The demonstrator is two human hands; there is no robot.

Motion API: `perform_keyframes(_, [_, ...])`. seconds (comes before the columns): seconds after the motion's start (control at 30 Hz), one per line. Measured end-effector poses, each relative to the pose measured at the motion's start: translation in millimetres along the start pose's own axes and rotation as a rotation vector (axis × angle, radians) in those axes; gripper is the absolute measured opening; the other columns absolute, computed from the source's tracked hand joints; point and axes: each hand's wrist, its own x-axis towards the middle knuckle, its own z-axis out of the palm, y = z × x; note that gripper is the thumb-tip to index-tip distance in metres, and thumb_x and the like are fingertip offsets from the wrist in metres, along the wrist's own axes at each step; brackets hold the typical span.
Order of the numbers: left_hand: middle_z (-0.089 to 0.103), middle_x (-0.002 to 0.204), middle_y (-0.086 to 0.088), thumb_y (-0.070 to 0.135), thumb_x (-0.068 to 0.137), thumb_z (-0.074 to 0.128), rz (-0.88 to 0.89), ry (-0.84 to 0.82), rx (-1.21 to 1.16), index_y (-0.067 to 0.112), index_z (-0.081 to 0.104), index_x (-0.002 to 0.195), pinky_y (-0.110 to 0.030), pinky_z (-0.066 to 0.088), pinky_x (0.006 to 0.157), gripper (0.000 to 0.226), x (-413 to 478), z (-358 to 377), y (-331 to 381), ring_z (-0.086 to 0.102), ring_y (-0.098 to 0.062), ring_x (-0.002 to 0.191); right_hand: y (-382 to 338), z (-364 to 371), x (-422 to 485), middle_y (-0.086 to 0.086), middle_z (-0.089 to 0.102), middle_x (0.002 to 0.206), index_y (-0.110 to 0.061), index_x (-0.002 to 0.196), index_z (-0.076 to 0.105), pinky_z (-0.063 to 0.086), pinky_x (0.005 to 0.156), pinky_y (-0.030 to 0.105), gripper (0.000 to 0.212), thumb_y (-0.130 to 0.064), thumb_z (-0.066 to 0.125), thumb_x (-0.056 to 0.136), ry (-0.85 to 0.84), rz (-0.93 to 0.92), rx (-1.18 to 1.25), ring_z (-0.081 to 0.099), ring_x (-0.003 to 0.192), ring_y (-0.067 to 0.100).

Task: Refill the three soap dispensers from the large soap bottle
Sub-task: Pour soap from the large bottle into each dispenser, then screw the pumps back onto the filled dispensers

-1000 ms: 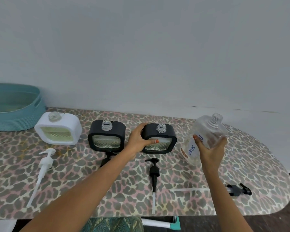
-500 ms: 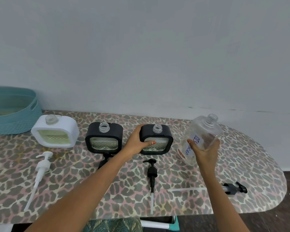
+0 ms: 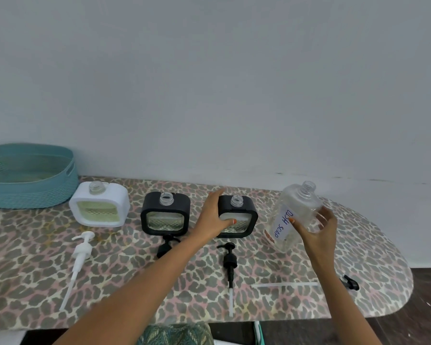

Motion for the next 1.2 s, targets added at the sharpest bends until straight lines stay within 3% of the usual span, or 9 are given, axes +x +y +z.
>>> perform_keyframes(0.17, [0.032, 0.146, -0.002, 0.013, 0.082, 0.067, 0.038, -0.017, -0.034, 0.017, 0.023, 0.142, -0.017, 0.025, 0.099, 0.075, -22, -11, 10, 0.032, -0.015, 0.134, -15, -8, -22, 0.014, 0.045, 0.126, -0.006, 0.127, 0.041, 0.037, 0.097, 0.033, 0.069, -0.019, 0.077, 0.070, 0.035, -0.059, -0.070, 0.045, 0.116, 0.025])
perform_keyframes(0.33, [0.037, 0.143, 0.002, 0.018, 0.085, 0.063, 0.069, -0.023, -0.046, 0.021, 0.024, 0.142, -0.018, 0.024, 0.098, 0.069, -50, -32, 14, 0.034, -0.014, 0.132, -29, -1, -53, 0.014, 0.052, 0.120, -0.006, 0.122, 0.048, 0.038, 0.091, 0.030, 0.056, -0.018, 0.074, 0.075, 0.000, -0.113, -0.096, 0.050, 0.111, 0.026])
perform_keyframes(0.57, [0.044, 0.138, 0.001, 0.021, 0.084, 0.065, 0.041, 0.068, -0.102, 0.020, 0.032, 0.137, -0.023, 0.028, 0.102, 0.063, -85, -75, -2, 0.037, -0.013, 0.130, -58, 36, -101, 0.011, 0.056, 0.127, -0.008, 0.126, 0.050, 0.038, 0.097, 0.026, 0.053, -0.018, 0.070, 0.079, -0.167, -0.120, 0.003, 0.050, 0.116, 0.019])
perform_keyframes(0.73, [0.050, 0.131, 0.000, 0.013, 0.082, 0.066, 0.044, 0.155, -0.103, 0.018, 0.038, 0.134, -0.018, 0.030, 0.098, 0.059, -103, -119, -19, 0.043, -0.008, 0.123, -85, 76, -126, 0.004, 0.053, 0.131, -0.013, 0.130, 0.048, 0.037, 0.098, 0.024, 0.053, -0.020, 0.068, 0.081, -0.289, -0.134, 0.036, 0.047, 0.123, 0.017])
perform_keyframes(0.9, [0.052, 0.128, -0.001, 0.013, 0.080, 0.068, 0.036, 0.265, -0.120, 0.016, 0.040, 0.131, -0.022, 0.032, 0.100, 0.058, -116, -169, -41, 0.045, -0.010, 0.121, -110, 125, -149, 0.000, 0.054, 0.128, -0.013, 0.128, 0.049, 0.037, 0.098, 0.023, 0.051, -0.022, 0.068, 0.081, -0.397, -0.140, 0.071, 0.046, 0.114, 0.006])
perform_keyframes(1.1, [0.051, 0.124, 0.002, 0.008, 0.079, 0.069, 0.000, 0.357, -0.110, 0.024, 0.041, 0.125, -0.024, 0.034, 0.101, 0.057, -123, -220, -77, 0.046, -0.009, 0.117, -128, 189, -179, -0.005, 0.055, 0.118, -0.016, 0.121, 0.053, 0.040, 0.094, 0.023, 0.044, -0.026, 0.068, 0.081, -0.525, -0.153, 0.099, 0.049, 0.110, 0.008])
perform_keyframes(1.2, [0.051, 0.127, -0.002, 0.006, 0.078, 0.070, -0.028, 0.388, -0.104, 0.018, 0.040, 0.129, -0.021, 0.036, 0.098, 0.060, -117, -240, -90, 0.046, -0.010, 0.115, -133, 217, -189, -0.008, 0.055, 0.114, -0.014, 0.122, 0.053, 0.040, 0.093, 0.023, 0.046, -0.026, 0.069, 0.081, -0.585, -0.132, 0.098, 0.050, 0.105, 0.006])
